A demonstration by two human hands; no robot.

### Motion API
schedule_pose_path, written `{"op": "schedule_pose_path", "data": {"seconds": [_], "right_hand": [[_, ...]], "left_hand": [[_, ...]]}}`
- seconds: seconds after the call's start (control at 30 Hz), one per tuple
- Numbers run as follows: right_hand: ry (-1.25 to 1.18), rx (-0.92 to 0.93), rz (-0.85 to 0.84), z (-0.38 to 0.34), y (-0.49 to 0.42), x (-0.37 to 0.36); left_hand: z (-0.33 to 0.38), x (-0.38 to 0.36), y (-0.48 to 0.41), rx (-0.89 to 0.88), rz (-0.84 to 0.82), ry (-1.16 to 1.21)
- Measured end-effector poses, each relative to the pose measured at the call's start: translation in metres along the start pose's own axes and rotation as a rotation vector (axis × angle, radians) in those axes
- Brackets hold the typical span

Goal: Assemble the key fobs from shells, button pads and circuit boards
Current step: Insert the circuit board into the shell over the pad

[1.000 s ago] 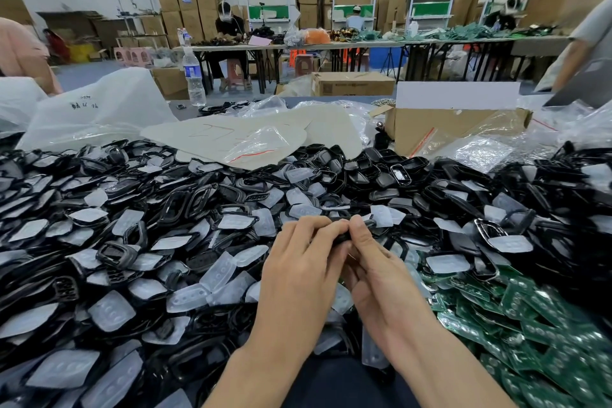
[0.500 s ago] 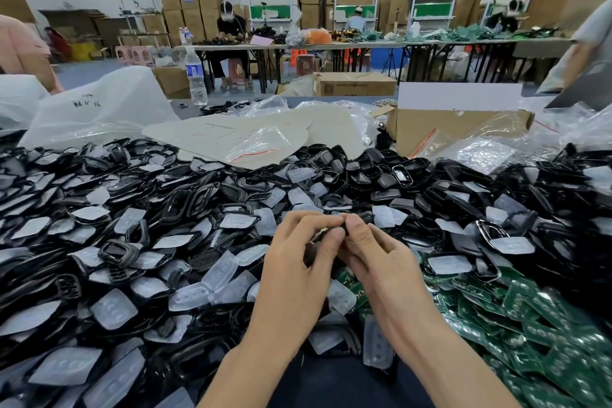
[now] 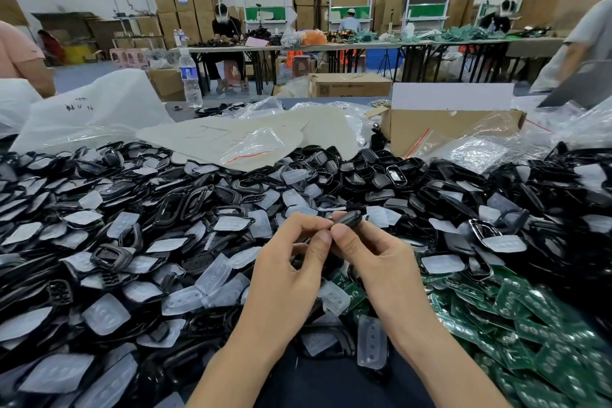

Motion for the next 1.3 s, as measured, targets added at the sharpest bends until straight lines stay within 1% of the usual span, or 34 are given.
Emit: {"op": "schedule_pose_path", "data": {"seconds": [0.1, 0.2, 0.3, 0.43, 0.57, 0.67, 0.77, 0.93, 1.13, 1.3], "right_hand": [[0.065, 0.053, -0.001, -0.002, 0.001, 0.000], [0.139, 0.093, 0.012, 0.002, 0.000, 0.002], [0.324, 0.189, 0.035, 0.009, -0.001, 0.004], [0.642, 0.339, 0.069, 0.015, 0.000, 0.008], [0.779, 0.396, 0.083, 0.015, 0.002, 0.008], [0.824, 0.405, 0.071, 0.014, 0.004, 0.007], [0.806, 0.416, 0.056, 0.013, 0.005, 0.007], [0.862, 0.512, 0.079, 0.013, 0.005, 0.005], [0.941, 0.605, 0.122, 0.016, 0.005, 0.007], [0.972, 0.652, 0.122, 0.016, 0.004, 0.007]], "left_hand": [[-0.001, 0.001, 0.000, -0.030, 0.007, -0.061], [0.000, 0.001, 0.001, -0.086, 0.074, -0.144], [0.004, -0.001, 0.001, -0.123, 0.121, -0.219], [0.006, -0.006, 0.002, -0.167, 0.117, -0.299], [0.004, -0.007, 0.002, -0.146, 0.120, -0.242], [0.006, -0.007, 0.002, -0.119, 0.128, -0.177], [0.007, -0.006, 0.003, -0.106, 0.140, -0.160], [0.007, -0.009, 0.005, -0.069, 0.147, -0.178], [0.011, -0.012, 0.007, -0.003, 0.175, -0.100], [0.014, -0.012, 0.009, -0.013, 0.201, -0.097]]}}
Point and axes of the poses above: each hand's wrist, its own y-axis away from the middle knuckle, its own x-axis out of the back of the hand, z = x × y, the point moved 2 cm from there along -y, towards the middle knuckle, and after that the axes turned 14 degrees about -y, right-handed, at the moved point
